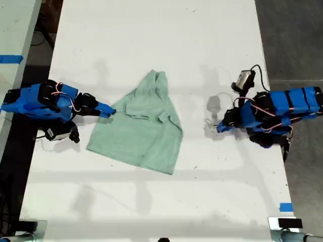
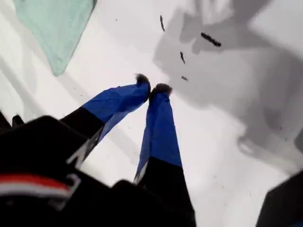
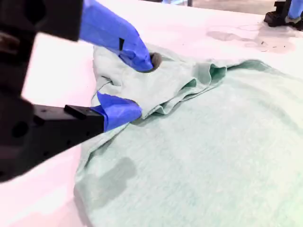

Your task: Fold t shirt

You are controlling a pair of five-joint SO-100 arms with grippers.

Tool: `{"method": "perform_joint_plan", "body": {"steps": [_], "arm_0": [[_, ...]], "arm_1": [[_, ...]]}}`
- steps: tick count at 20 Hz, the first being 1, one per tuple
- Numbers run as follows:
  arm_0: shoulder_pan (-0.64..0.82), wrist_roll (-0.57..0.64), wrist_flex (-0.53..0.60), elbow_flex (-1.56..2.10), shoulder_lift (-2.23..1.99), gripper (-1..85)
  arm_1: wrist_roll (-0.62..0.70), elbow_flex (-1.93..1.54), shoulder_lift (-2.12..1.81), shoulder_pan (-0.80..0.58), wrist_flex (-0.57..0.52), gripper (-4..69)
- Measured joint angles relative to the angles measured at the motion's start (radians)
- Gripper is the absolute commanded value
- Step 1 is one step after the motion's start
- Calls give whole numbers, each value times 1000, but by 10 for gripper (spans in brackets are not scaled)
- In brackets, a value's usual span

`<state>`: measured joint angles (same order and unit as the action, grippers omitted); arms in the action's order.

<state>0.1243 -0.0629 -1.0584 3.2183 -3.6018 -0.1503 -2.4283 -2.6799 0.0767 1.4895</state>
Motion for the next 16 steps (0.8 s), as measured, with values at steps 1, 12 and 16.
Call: {"method": "perform_joint_plan", "body": {"steps": [1,12,16], "arm_0": [[0,0,0,0,0,126],[0,0,0,0,0,126],[0,0,0,0,0,126]], "arm_1": [[-12,215,235,18,95,147],[-5,1198,1427,66,-49,175],[-11,1229,1516,66,-83,22]]}}
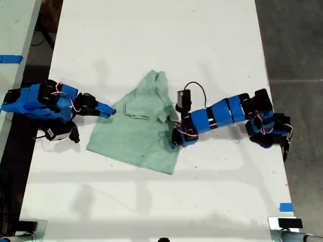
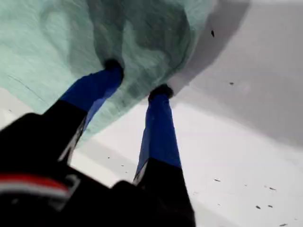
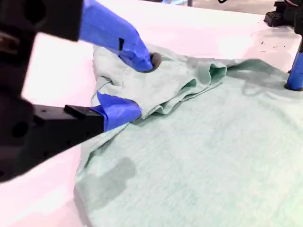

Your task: Fold t shirt

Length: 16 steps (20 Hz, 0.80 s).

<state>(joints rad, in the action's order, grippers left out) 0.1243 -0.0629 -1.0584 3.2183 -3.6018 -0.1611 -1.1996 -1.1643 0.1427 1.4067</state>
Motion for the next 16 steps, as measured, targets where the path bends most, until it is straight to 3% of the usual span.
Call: {"method": "perform_joint_plan", "body": {"steps": [3,5,8,11,14,16], "arm_0": [[0,0,0,0,0,126],[0,0,0,0,0,126],[0,0,0,0,0,127],[0,0,0,0,0,127],[0,0,0,0,0,127],[0,0,0,0,0,127]], "arm_1": [[-37,-48,-21,12,-5,22],[-107,-115,-75,29,64,22],[-121,-98,-80,38,126,21],[-141,-15,-120,41,258,20],[-38,146,-126,37,262,20],[67,204,-109,17,152,19]]}}
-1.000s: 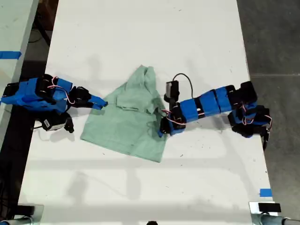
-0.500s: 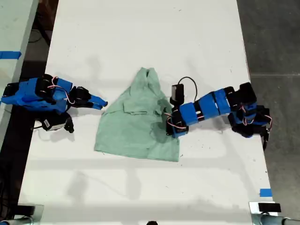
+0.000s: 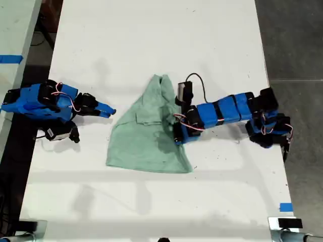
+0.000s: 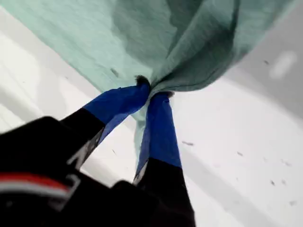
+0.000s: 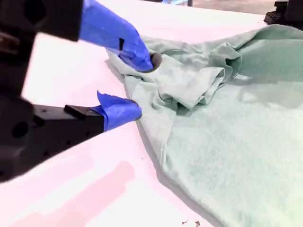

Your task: Fold t shirt

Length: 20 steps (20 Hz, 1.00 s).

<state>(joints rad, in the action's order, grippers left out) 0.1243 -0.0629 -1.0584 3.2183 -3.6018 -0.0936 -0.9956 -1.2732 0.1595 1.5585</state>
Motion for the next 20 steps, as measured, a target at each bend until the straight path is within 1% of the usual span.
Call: {"method": "perform_joint_plan", "body": {"steps": [3,5,6,7,9,10,13,15,17,18,20], "arm_0": [[0,0,0,0,0,127],[0,0,0,0,0,127],[0,0,0,0,0,127],[0,0,0,0,0,127],[0,0,0,0,0,127],[0,0,0,0,0,127],[0,0,0,0,0,127],[0,0,0,0,0,127],[0,0,0,0,0,127],[0,0,0,0,0,127],[0,0,0,0,0,127]], "arm_1": [[123,20,80,-35,-247,19],[164,21,166,-51,-364,19],[172,21,201,-57,-403,59],[176,23,236,-64,-428,136],[178,28,258,-71,-437,160],[178,41,258,-71,-414,160],[179,63,172,-72,-255,129],[176,52,15,-72,-100,19],[98,-72,-202,-46,60,19],[52,-175,-319,-18,94,19],[-26,-433,-551,40,94,19]]}}
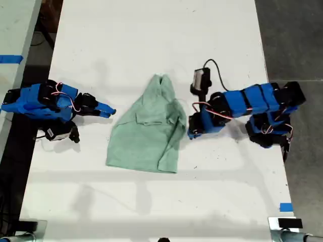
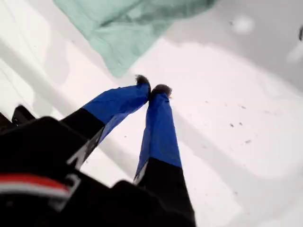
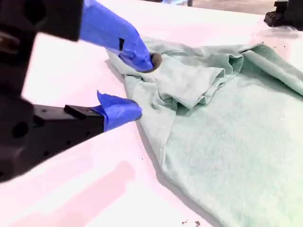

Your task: Fold t shirt

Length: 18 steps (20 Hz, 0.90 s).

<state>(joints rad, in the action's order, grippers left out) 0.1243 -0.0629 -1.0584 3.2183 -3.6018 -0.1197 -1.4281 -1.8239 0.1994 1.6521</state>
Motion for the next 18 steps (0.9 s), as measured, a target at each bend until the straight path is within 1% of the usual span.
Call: {"method": "perform_joint_plan", "body": {"steps": [2,6,7,8,9,10,11,13,16,18], "arm_0": [[0,0,0,0,0,127],[0,0,0,0,0,127],[0,0,0,0,0,127],[0,0,0,0,0,128],[0,0,0,0,0,128],[0,0,0,0,0,128],[0,0,0,0,0,130],[0,0,0,0,0,131],[0,0,0,0,0,131],[0,0,0,0,0,131]], "arm_1": [[-103,-293,-192,37,-25,19],[-172,-950,-609,55,-348,19],[-181,-1108,-723,57,-420,19],[-183,-1252,-844,57,-462,32],[-186,-1384,-983,57,-474,59],[-190,-1499,-1157,57,-463,129],[-173,-1598,-1342,60,-407,140],[-91,-1626,-1571,26,-342,142],[20,-1628,-1649,-21,-339,146],[72,-1628,-1660,-11,-339,146]]}}
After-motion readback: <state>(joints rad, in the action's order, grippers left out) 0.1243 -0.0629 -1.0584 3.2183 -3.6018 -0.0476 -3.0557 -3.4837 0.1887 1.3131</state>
